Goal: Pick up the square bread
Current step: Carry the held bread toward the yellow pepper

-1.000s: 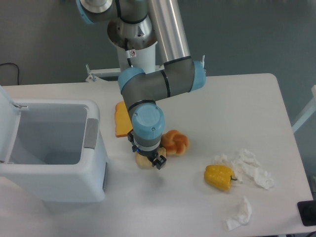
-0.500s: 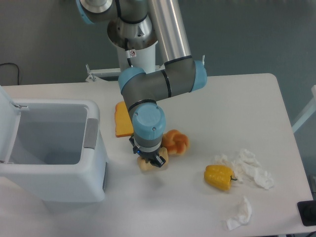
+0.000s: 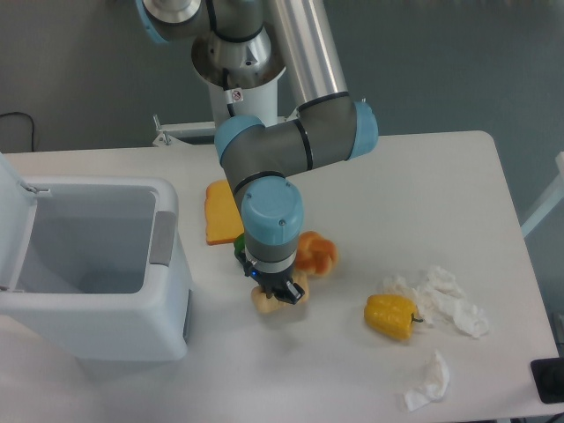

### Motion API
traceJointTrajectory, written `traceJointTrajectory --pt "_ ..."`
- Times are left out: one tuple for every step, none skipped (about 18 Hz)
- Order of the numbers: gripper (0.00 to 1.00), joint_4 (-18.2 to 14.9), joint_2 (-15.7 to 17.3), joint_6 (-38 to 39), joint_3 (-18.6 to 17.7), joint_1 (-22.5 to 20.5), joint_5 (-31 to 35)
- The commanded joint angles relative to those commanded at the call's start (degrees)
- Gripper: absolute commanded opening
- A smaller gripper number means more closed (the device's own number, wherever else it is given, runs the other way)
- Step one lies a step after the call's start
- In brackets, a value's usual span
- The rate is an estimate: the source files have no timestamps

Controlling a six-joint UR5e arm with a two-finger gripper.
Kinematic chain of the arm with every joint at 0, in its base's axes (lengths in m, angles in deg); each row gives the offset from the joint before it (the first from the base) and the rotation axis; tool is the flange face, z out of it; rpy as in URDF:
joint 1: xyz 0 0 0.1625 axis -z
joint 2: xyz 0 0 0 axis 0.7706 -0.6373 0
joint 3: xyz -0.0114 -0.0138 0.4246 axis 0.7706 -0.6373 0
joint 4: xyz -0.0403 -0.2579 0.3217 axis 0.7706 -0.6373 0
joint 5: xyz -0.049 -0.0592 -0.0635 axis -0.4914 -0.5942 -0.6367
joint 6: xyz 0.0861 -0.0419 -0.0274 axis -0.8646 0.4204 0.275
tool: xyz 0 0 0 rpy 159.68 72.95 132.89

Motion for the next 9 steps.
traceJointTrajectory --pt "0.00 0.0 0.6 -1.1 0.4 -0.7 -0.1" --pt "0.00 0.0 1.4 -2.0 1.0 -1.1 -0.2" --pt "0.00 0.0 2.1 -2.4 1.4 -1.8 -0.4" --pt "0.00 0.0 2.8 -2.5 1.9 -2.5 -1.3" --pt "0.00 0.0 3.3 -2.9 1.9 -3.3 -2.6" --pt "0.00 0.0 3.9 -4.3 1.9 -4.4 -4.1" --pt "0.00 0.0 4.7 -6.1 1.9 -5.4 -5.7" --pt "0.00 0.0 5.5 -7.6 2.0 -6.2 -7.1" --pt "0.00 0.0 6.0 -8.3 2.1 -6.9 -8.1"
